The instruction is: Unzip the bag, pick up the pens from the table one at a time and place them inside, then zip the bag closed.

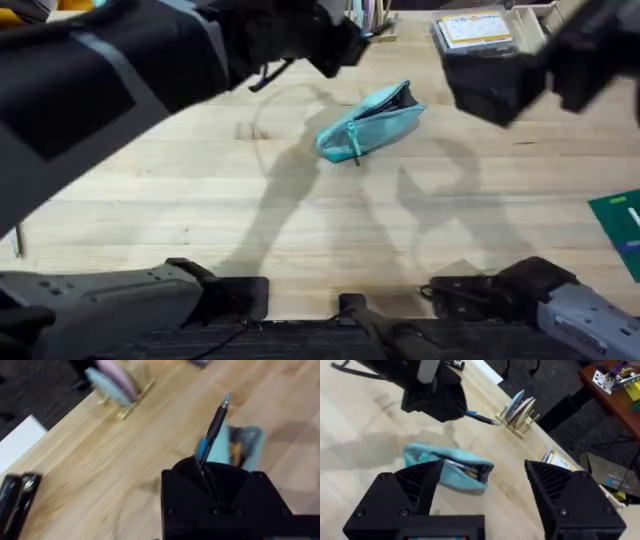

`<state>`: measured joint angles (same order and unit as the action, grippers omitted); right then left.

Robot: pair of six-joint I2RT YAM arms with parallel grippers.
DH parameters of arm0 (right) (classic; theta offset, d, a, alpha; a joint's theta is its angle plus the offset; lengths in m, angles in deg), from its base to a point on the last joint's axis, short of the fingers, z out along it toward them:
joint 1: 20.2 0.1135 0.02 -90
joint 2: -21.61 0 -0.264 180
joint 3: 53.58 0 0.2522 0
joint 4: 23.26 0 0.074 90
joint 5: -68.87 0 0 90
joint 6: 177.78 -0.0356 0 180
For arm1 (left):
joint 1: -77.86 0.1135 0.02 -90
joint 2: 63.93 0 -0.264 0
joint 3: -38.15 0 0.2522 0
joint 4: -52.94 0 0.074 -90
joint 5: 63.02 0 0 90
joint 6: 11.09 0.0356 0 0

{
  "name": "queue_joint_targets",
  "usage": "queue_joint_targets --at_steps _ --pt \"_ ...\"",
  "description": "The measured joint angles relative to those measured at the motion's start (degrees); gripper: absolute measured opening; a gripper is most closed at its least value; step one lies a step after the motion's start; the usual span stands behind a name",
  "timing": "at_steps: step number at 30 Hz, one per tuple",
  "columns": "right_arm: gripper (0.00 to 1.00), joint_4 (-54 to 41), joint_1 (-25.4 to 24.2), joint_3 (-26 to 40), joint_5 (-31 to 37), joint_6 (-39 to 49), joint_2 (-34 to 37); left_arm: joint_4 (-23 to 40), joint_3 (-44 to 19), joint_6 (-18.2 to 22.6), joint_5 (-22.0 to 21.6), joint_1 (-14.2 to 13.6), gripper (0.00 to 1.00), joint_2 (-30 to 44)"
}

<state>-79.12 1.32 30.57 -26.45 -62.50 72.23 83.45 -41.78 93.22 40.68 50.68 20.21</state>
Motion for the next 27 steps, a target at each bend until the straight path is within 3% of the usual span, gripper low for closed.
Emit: queue_joint_targets --at_steps 7,13,20,27 --pt "0.998 -8.37 0.00 0.00 0.16 0.00 -6.32 -4.39 0.00 -5.00 0.00 -7.16 0.042 -0.20" --pt "0.998 -14.16 0.00 0.00 0.17 0.00 -9.01 -6.81 0.00 -9.87 0.02 -11.39 0.042 -0.07" --pt "0.998 -19.05 0.00 0.00 0.18 0.00 -10.33 -10.80 0.00 -13.79 0.00 -12.65 0.042 4.34" --pt "0.998 -19.71 0.00 0.00 0.20 -0.02 -10.35 -16.74 0.00 -15.16 0.00 -12.58 0.042 11.51"
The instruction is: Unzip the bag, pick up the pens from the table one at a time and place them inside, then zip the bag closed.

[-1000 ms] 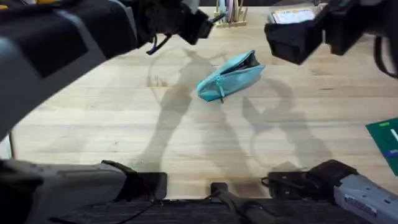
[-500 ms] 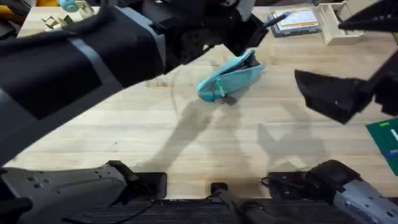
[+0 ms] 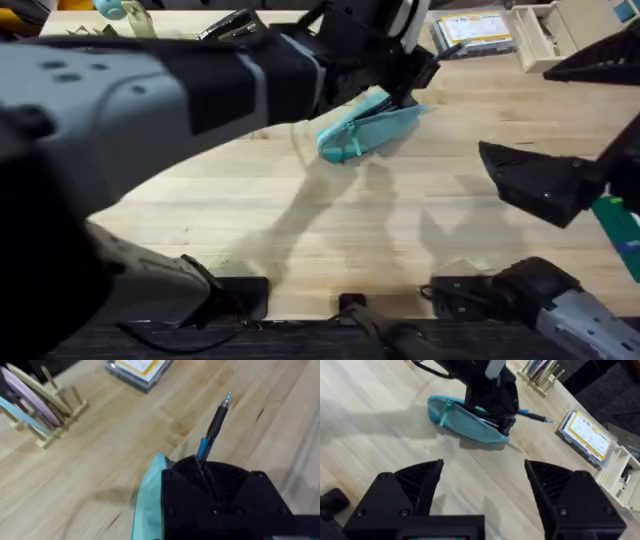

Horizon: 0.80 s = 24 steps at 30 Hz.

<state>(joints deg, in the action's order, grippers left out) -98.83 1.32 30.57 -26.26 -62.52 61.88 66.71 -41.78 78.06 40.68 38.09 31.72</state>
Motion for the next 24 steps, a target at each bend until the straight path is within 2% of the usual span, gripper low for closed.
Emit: queue_joint_targets --at_steps 10,17,24 --pt "0.998 0.00 0.00 0.00 0.00 0.01 0.02 1.10 0.00 -0.10 0.07 0.00 0.042 2.63" --pt "0.998 0.00 0.00 0.00 -0.02 0.01 0.00 6.77 0.00 -0.11 0.07 0.36 0.042 2.65" --pt "0.998 0.00 0.00 0.00 0.00 0.02 0.01 12.57 0.00 -0.21 -0.39 2.28 0.042 2.65"
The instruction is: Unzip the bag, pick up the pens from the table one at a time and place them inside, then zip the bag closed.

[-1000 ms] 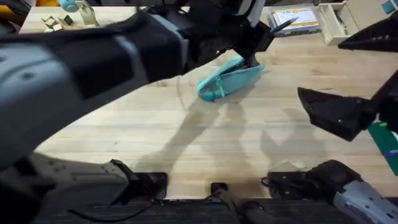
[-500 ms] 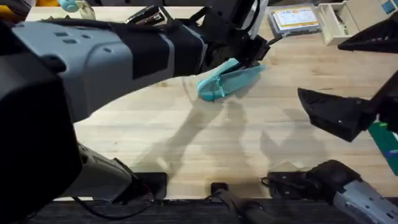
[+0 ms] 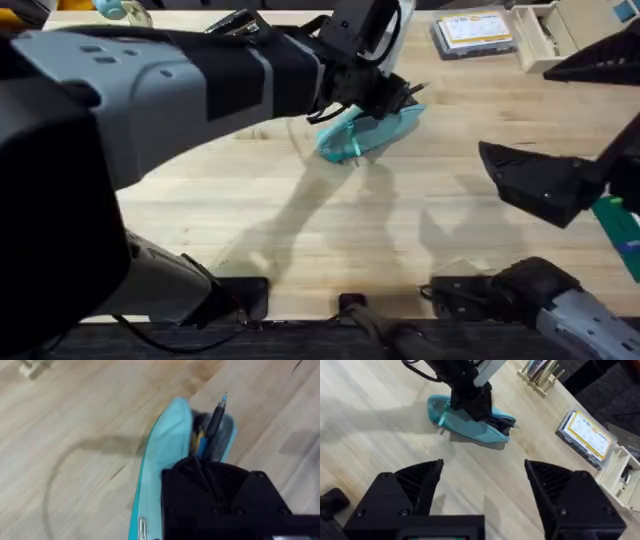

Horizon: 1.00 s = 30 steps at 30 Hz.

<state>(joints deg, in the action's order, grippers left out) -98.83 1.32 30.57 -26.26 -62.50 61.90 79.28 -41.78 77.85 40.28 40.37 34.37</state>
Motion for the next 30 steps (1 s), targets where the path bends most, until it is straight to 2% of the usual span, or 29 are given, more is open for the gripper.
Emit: queue_joint_targets --at_steps 11,30 --pt "0.998 0.00 0.00 0.00 -0.01 0.00 -0.02 8.70 -0.44 -0.05 -0.90 1.55 0.042 0.00" --pt "0.998 0.00 0.00 0.00 0.00 -0.02 -0.02 9.09 -0.59 -0.05 -0.90 1.52 0.043 0.00"
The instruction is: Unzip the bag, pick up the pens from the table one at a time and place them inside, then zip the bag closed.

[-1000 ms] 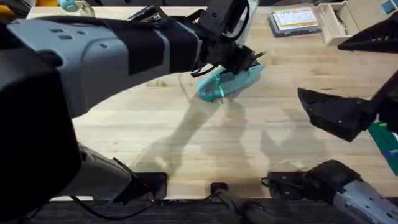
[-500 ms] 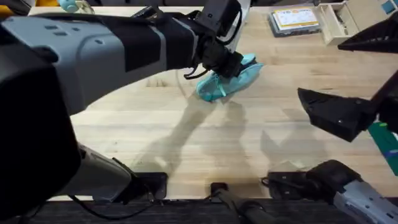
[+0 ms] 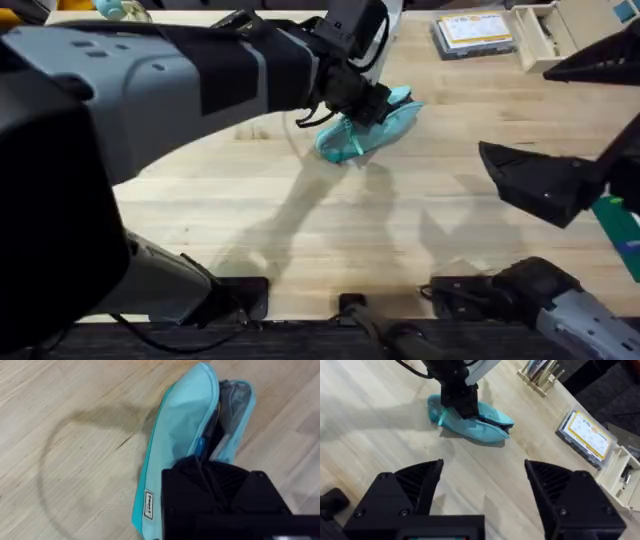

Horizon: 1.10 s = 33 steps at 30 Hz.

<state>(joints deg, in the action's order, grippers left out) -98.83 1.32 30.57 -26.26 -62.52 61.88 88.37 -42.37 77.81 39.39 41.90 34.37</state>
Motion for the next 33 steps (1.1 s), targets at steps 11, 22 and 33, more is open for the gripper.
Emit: queue_joint_targets --at_steps 11,22,33 --pt "0.998 -0.02 0.00 0.00 0.00 0.01 0.01 -0.90 -0.12 0.02 0.04 0.02 0.043 2.75" --pt "0.998 -0.39 0.00 0.00 0.00 0.02 0.02 -0.87 -0.35 0.15 0.00 0.11 0.124 2.97" --pt "0.998 -0.39 0.00 0.00 0.00 0.02 0.00 -0.98 -0.37 0.19 0.20 0.11 0.992 3.28"
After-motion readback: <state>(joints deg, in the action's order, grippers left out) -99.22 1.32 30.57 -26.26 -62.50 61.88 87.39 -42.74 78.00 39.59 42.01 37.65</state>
